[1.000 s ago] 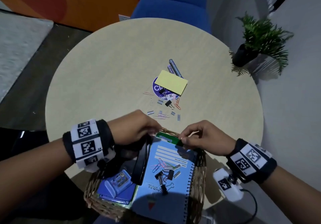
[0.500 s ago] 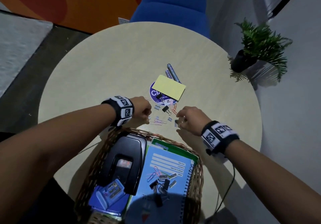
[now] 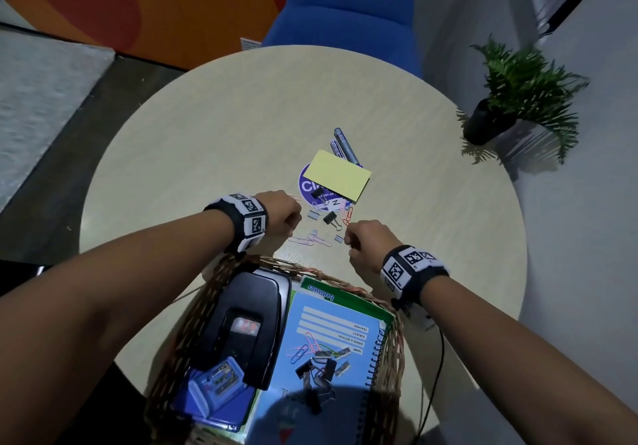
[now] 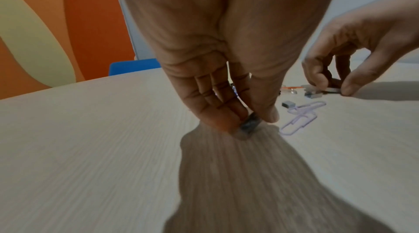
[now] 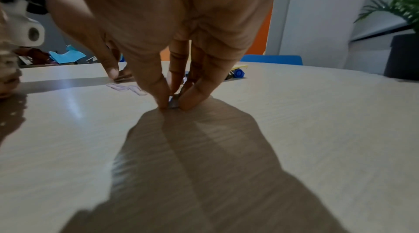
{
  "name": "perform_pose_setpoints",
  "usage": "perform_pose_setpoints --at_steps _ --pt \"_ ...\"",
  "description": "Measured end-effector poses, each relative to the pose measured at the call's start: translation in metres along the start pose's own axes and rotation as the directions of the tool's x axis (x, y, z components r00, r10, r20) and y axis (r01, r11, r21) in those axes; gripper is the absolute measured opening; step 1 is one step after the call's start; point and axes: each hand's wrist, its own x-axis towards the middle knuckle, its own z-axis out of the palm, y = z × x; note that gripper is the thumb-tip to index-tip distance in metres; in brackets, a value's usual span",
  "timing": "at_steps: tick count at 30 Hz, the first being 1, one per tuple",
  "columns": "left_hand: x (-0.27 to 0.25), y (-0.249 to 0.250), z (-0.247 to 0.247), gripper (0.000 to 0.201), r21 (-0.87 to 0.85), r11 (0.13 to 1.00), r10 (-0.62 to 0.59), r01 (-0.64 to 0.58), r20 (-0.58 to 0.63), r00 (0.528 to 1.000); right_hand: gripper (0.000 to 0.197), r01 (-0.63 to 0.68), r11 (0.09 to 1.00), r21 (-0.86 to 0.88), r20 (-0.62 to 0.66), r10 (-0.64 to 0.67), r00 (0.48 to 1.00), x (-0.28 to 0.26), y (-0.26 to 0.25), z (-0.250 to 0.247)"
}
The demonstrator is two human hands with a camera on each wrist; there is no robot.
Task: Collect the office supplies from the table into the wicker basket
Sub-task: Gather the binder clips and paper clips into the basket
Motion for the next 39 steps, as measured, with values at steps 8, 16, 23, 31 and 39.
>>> perform_pose_setpoints --at_steps 8,16,23,31,39 --pt "-0.037 0.002 -0.035 0.018 -0.195 0.973 0.086 -0.123 -0.191 0.978 0.017 -0.011 0.946 0.324 -0.093 0.043 0.995 -0.018 0.005 -0.023" --pt "-0.116 0.048 -0.016 0.022 -0.521 0.783 0.415 -0.339 0.032 0.909 0.015 0.104 0.841 0.531 0.046 -0.151 0.987 -0.081 -0.004 -0.044" --pt "-0.090 0.016 -0.017 0.019 -0.295 0.917 0.227 -0.268 -0.167 0.959 0.020 0.158 0.822 0.548 0.211 -0.318 0.924 -0.121 -0.032 -0.038" --pt "-0.017 -0.004 -0.017 0.016 0.040 0.999 0.031 -0.031 -0.001 1.000 0.020 0.242 0.961 0.132 -0.021 -0.241 0.970 -0.083 -0.040 -0.051" --pt "0.016 0.025 -0.007 0.022 0.154 0.985 0.072 -0.076 0.029 0.997 0.010 0.081 0.984 -0.157 -0.004 -0.083 0.997 0.018 -0.035 -0.021"
